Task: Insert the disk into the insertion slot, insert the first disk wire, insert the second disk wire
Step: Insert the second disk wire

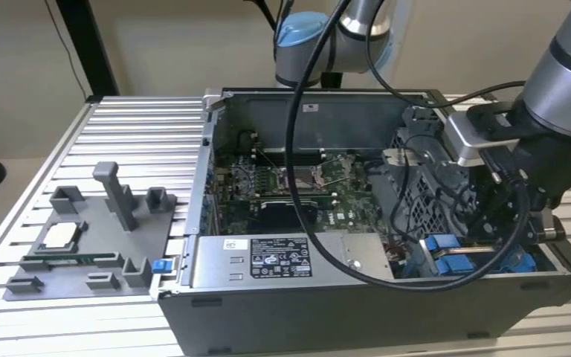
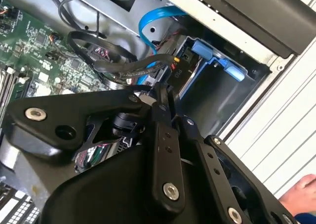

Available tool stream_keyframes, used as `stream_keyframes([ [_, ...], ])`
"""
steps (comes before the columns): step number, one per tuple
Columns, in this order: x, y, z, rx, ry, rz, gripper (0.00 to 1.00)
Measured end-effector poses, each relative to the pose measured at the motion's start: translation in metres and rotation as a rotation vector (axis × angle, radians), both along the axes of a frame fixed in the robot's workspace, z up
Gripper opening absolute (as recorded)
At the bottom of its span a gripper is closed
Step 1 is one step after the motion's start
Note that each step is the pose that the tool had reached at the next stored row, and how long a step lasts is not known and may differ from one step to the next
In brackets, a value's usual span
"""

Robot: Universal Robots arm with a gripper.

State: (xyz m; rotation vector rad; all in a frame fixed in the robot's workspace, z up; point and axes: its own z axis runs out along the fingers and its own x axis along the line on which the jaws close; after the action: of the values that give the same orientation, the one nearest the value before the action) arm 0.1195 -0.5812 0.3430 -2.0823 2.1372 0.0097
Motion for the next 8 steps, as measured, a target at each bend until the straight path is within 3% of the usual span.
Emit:
stream_keyframes([
  [3,0.0010,-0.0001,-0.0014,0.0001,-0.0095,0.009,0.00],
  [8,0.0010,-0.0003,-0.0024,0.0002,-0.0100,0.010,0.00],
])
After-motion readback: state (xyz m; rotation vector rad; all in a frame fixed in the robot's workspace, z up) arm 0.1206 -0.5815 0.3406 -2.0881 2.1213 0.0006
